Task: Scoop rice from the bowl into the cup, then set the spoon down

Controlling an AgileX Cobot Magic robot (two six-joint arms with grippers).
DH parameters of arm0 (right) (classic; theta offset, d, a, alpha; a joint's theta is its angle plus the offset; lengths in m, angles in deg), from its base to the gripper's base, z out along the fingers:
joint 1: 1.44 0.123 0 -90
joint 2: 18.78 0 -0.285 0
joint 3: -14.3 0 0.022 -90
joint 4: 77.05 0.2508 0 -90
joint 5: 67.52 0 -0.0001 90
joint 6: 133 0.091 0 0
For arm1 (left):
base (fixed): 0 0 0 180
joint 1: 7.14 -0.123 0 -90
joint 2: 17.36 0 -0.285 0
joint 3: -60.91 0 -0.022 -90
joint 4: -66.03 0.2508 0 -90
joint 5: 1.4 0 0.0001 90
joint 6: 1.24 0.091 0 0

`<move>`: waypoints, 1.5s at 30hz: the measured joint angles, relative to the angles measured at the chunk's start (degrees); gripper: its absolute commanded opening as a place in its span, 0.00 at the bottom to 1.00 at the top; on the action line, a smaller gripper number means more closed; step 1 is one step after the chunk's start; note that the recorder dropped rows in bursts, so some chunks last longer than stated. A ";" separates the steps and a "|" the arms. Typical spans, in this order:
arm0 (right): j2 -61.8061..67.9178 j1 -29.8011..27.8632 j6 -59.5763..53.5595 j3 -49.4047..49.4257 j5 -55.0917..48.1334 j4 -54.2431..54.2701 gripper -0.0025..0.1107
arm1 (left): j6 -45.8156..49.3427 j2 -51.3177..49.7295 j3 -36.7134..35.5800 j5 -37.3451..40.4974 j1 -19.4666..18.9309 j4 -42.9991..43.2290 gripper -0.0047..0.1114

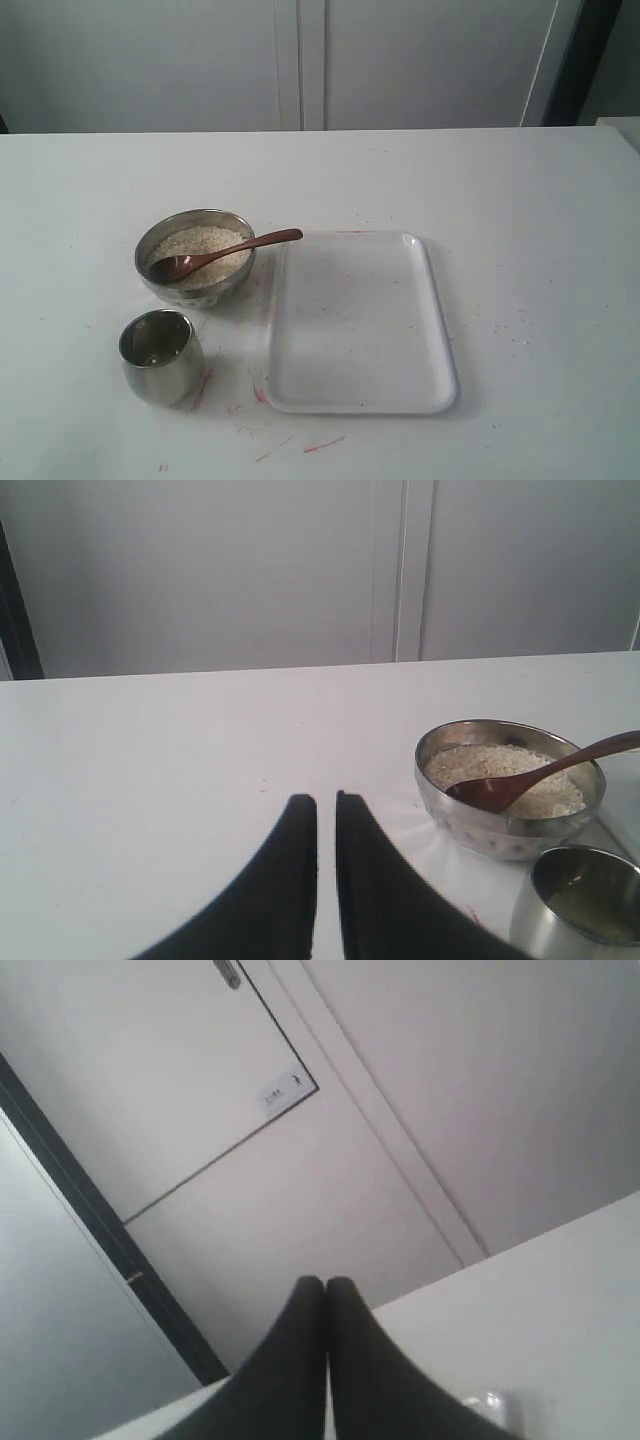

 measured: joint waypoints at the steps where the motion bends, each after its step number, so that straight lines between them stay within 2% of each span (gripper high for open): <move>1: 0.00 0.00 1.53 0.00 1.11 0.00 0.02 | 0.00 0.00 0.00 0.00 0.00 0.00 0.16; 9: -0.03 0.00 6.30 -0.62 4.26 -0.82 0.02 | 0.00 0.00 0.00 0.00 0.00 0.00 0.16; 13: 1.12 0.00 6.41 -6.79 2.36 -8.64 0.02 | 0.00 0.00 0.00 0.00 0.00 0.00 0.16; 17: 9.41 1.02 8.75 -14.27 2.97 -15.79 0.02 | 0.00 0.00 0.00 0.00 0.00 0.00 0.16; 21: 18.49 2.86 17.55 -19.44 9.21 -28.20 0.02 | 0.00 0.00 0.00 0.00 0.00 0.00 0.16; 29: 35.12 3.88 44.82 -28.22 26.15 -60.92 0.02 | 0.00 0.00 0.00 0.00 0.00 0.00 0.16; 35: 44.44 3.88 52.93 -32.13 32.60 -67.83 0.02 | 0.00 0.00 0.00 0.00 0.00 0.00 0.16; 45: 52.18 3.88 69.39 -37.01 33.13 -86.37 0.02 | 0.00 0.00 0.00 0.00 0.00 0.00 0.16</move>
